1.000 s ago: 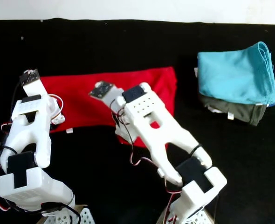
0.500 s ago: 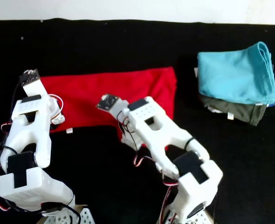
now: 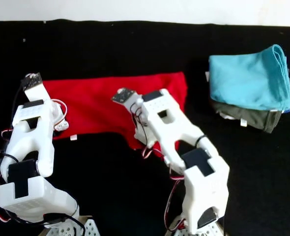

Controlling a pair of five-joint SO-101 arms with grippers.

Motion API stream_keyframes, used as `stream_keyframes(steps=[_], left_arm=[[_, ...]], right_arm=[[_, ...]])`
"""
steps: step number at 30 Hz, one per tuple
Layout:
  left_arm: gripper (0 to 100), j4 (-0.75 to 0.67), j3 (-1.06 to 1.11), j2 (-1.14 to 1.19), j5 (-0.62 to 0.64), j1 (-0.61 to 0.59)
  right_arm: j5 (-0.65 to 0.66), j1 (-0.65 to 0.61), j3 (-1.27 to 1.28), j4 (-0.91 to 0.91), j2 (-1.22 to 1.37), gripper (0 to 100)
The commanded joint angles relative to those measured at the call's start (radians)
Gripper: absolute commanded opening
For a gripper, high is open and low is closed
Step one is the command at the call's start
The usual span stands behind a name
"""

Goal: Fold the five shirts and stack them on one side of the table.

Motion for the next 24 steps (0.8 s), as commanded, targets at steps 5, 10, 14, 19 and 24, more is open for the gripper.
stream_keyframes(steps=[5,10,14,19,24], left_arm=[[1,-0.034,0.002,-0.001,0.009,-0.015],[1,-0.034,0.002,-0.001,0.009,-0.015],[1,-0.034,0.002,-0.001,0.009,-0.015],[1,-0.034,0.002,-0.001,0.009,-0.015],[1,-0.034,0.002,-0.001,0.009,-0.015]], right_arm=[[0.064,0.070,-0.268,0.205,-0.131,0.6],[0.158,0.131,-0.444,0.197,-0.005,0.6],[0.152,0.162,-0.713,0.171,0.183,1.1],[-0.017,0.170,-1.082,0.165,0.452,15.6],[-0.204,0.171,-1.440,0.183,0.691,20.3]])
